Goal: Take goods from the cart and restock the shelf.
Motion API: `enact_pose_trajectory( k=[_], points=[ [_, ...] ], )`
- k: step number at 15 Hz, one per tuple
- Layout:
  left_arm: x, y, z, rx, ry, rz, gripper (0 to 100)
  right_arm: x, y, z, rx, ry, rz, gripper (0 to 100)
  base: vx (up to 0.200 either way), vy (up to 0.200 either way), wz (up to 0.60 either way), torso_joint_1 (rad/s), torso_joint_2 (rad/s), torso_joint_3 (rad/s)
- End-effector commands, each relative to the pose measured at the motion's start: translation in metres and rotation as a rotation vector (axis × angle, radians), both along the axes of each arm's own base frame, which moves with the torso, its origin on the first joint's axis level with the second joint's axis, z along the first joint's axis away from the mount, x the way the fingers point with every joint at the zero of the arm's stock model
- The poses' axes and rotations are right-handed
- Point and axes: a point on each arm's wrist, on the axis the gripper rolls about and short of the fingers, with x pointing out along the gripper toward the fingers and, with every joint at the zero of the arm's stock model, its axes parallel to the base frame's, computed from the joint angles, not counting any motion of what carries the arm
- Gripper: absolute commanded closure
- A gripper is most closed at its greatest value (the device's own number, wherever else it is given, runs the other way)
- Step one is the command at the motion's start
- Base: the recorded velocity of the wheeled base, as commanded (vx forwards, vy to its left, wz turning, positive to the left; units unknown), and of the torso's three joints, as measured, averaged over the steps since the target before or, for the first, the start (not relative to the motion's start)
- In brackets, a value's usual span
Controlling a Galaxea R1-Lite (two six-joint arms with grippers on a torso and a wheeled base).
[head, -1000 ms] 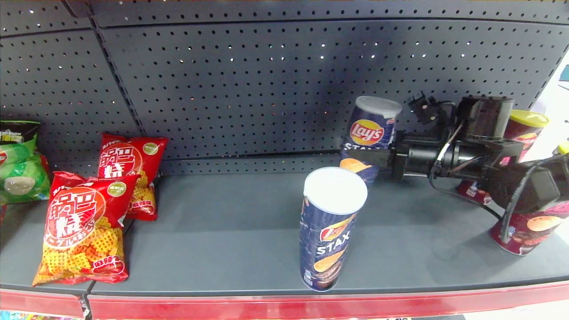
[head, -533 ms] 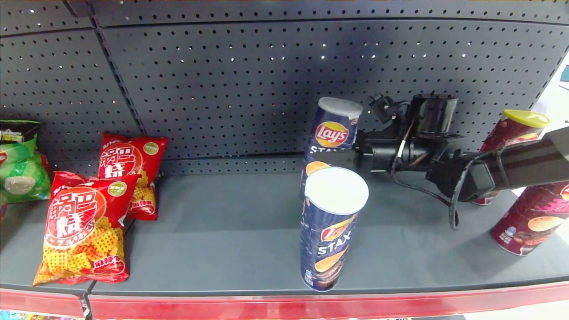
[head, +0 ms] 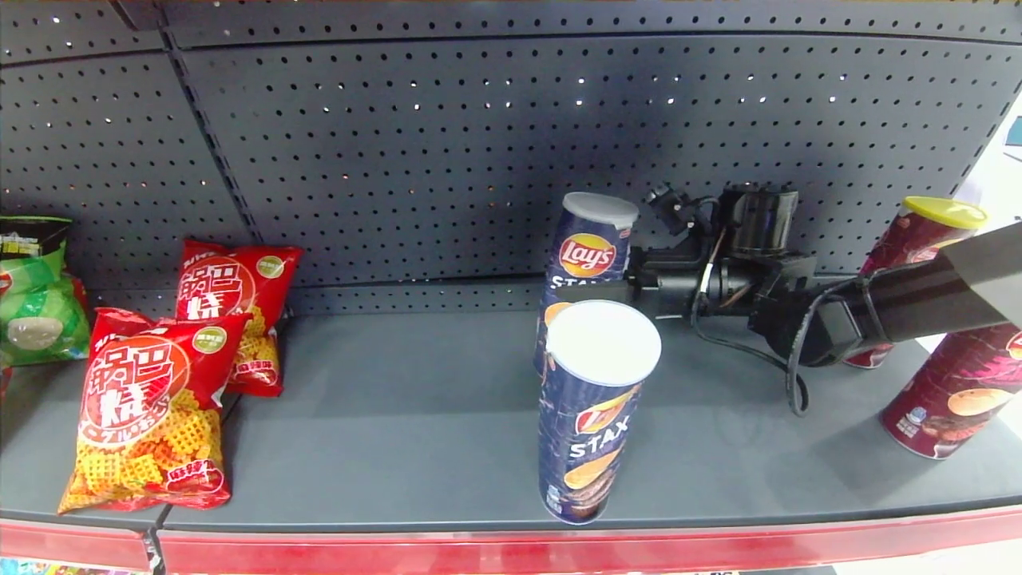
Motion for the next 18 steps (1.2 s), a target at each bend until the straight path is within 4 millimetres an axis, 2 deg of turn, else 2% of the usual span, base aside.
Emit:
enact_pose_trajectory(
  k=[1,7,13,18],
  points=[
    [0.0,0.0,0.0,0.001,0.005,0.0,0,0.0,0.0,-0.002,-0.002,0.004,0.001,100,0.0,0.0,0.0,0.0,0.0,0.0],
    [0.0,0.0,0.0,0.001,0.003,0.0,0,0.001,-0.002,-0.006,-0.008,0.014,-0.005,100,0.0,0.0,0.0,0.0,0.0,0.0],
    [0.0,0.0,0.0,0.001,0.005,0.0,0,-0.006,-0.004,-0.021,-0.034,0.041,-0.002,100,0.0,0.0,0.0,0.0,0.0,0.0],
    [0.0,0.0,0.0,-0.001,0.003,0.0,0,-0.003,-0.004,-0.013,-0.024,0.006,-0.002,100,0.0,0.0,0.0,0.0,0.0,0.0]
  ],
)
